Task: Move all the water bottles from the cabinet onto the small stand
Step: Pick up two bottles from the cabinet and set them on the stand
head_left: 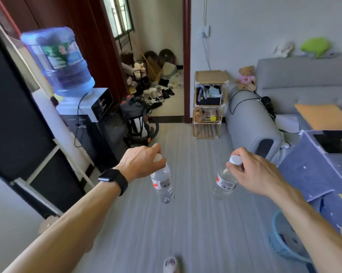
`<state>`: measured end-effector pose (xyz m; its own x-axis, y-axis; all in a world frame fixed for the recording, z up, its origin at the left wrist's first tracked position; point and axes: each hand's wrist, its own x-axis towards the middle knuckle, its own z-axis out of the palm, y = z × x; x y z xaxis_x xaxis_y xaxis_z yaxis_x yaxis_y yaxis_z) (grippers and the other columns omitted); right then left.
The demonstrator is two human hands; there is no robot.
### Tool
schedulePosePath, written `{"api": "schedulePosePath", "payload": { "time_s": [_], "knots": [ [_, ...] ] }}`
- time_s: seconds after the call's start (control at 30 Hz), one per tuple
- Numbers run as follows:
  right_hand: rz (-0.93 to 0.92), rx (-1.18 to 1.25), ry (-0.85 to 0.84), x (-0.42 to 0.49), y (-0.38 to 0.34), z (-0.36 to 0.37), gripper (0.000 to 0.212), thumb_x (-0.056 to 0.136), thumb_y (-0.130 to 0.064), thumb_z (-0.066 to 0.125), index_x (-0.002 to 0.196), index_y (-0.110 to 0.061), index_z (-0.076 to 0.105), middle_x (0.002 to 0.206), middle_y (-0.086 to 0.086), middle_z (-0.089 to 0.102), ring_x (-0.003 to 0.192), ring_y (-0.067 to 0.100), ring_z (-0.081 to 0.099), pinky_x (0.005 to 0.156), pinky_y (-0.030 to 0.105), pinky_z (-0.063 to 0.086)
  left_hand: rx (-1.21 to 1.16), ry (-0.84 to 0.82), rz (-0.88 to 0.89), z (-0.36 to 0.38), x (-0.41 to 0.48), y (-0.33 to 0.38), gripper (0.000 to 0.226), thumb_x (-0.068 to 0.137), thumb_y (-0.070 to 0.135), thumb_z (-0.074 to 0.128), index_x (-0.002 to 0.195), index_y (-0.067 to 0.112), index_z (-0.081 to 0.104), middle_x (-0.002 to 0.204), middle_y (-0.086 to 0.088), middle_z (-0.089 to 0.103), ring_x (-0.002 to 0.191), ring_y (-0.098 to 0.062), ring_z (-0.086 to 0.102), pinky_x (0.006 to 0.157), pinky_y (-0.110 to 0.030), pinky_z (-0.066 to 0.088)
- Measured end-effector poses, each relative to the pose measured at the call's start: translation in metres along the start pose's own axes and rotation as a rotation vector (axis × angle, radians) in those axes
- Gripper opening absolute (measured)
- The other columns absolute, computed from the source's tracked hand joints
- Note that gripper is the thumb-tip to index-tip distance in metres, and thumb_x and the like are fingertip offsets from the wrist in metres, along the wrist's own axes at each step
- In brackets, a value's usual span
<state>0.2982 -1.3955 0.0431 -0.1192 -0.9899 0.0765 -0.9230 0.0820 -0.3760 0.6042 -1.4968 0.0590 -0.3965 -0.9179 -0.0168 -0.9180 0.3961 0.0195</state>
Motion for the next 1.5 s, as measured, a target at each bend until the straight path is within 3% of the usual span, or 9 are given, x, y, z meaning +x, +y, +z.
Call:
{"api": "schedulePosePath", "payload": {
  "time_s": [0.23, 0.4, 0.47, 0.57, 0.73, 0.9, 1.1, 1.37, 1.5],
  "knots": [
    [0.100, -0.033, -0.038, 0.152, 0.047, 0.006, 0.022, 0.091, -0.052, 0.048, 0.096, -0.031, 0.044, 0.087, -0.008, 0.060, 0.086, 0.025, 0.054, 0.074, 0.040, 0.048, 0.051, -0.045, 0.133, 0.023, 0.180, 0.003, 0.034, 0.093, 0.055, 0.043, 0.109, 0.025, 0.049, 0.081, 0.002, 0.060, 0.071, -0.020, 0.056, 0.058, -0.031, 0.039],
    [0.152, -0.079, -0.036, 0.259, 0.079, -0.011, 0.025, 0.094, -0.052, 0.046, 0.100, -0.028, 0.044, 0.091, -0.006, 0.063, 0.094, 0.027, 0.058, 0.072, 0.037, 0.045, 0.052, -0.051, 0.193, 0.018, 0.315, 0.007, 0.038, 0.095, 0.055, 0.040, 0.114, 0.023, 0.048, 0.067, 0.006, 0.049, 0.062, -0.017, 0.051, 0.055, -0.030, 0.040],
    [0.159, -0.072, -0.035, 0.300, 0.092, -0.015, 0.025, 0.095, -0.052, 0.047, 0.101, -0.027, 0.043, 0.090, -0.005, 0.062, 0.094, 0.029, 0.058, 0.075, 0.039, 0.047, 0.046, -0.045, 0.208, 0.014, 0.364, 0.009, 0.038, 0.096, 0.055, 0.039, 0.114, 0.022, 0.048, 0.070, 0.004, 0.053, 0.065, -0.019, 0.054, 0.058, -0.032, 0.045],
    [0.158, -0.058, 0.007, 0.365, 0.116, -0.017, 0.026, 0.094, -0.053, 0.047, 0.100, -0.028, 0.043, 0.092, -0.004, 0.062, 0.094, 0.031, 0.058, 0.076, 0.041, 0.047, 0.035, -0.026, 0.204, 0.013, 0.439, 0.011, 0.037, 0.095, 0.057, 0.039, 0.112, 0.025, 0.047, 0.076, 0.003, 0.057, 0.068, -0.020, 0.055, 0.057, -0.031, 0.042],
    [0.114, -0.051, 0.028, 0.479, 0.171, -0.015, 0.026, 0.093, -0.054, 0.048, 0.096, -0.029, 0.043, 0.082, -0.010, 0.052, 0.079, 0.028, 0.051, 0.063, 0.037, 0.040, 0.007, -0.034, 0.195, 0.026, 0.561, 0.024, 0.033, 0.093, 0.058, 0.042, 0.105, 0.028, 0.049, 0.092, 0.004, 0.066, 0.077, -0.018, 0.060, 0.059, -0.030, 0.043],
    [0.060, -0.050, -0.036, 0.588, 0.226, -0.022, 0.024, 0.093, -0.054, 0.046, 0.096, -0.031, 0.042, 0.080, -0.011, 0.053, 0.075, 0.024, 0.051, 0.064, 0.038, 0.044, -0.010, -0.074, 0.156, 0.032, 0.661, 0.040, 0.028, 0.093, 0.058, 0.045, 0.099, 0.031, 0.046, 0.093, 0.007, 0.064, 0.075, -0.013, 0.057, 0.051, -0.023, 0.030],
    [0.003, -0.047, -0.083, 0.709, 0.271, -0.031, 0.025, 0.091, -0.056, 0.045, 0.095, -0.032, 0.042, 0.075, -0.013, 0.053, 0.076, 0.021, 0.056, 0.063, 0.038, 0.044, 0.028, -0.085, 0.087, 0.026, 0.769, 0.046, 0.034, 0.093, 0.059, 0.041, 0.104, 0.027, 0.045, 0.071, 0.006, 0.055, 0.067, -0.017, 0.058, 0.054, -0.030, 0.038],
    [0.054, -0.086, -0.097, 0.864, 0.312, -0.020, 0.027, 0.093, -0.057, 0.043, 0.097, -0.031, 0.042, 0.085, -0.012, 0.059, 0.082, 0.022, 0.056, 0.065, 0.037, 0.044, 0.048, -0.092, 0.110, 0.028, 0.941, 0.041, 0.031, 0.091, 0.057, 0.042, 0.097, 0.027, 0.049, 0.071, 0.006, 0.058, 0.066, -0.017, 0.059, 0.054, -0.031, 0.043],
    [0.087, -0.110, -0.127, 0.943, 0.322, -0.018, 0.028, 0.094, -0.056, 0.044, 0.096, -0.028, 0.043, 0.086, -0.009, 0.060, 0.083, 0.022, 0.056, 0.062, 0.036, 0.040, 0.043, -0.093, 0.152, 0.028, 1.035, 0.030, 0.034, 0.091, 0.055, 0.043, 0.106, 0.027, 0.051, 0.075, 0.005, 0.060, 0.068, -0.018, 0.058, 0.059, -0.032, 0.046]
  ]
}}
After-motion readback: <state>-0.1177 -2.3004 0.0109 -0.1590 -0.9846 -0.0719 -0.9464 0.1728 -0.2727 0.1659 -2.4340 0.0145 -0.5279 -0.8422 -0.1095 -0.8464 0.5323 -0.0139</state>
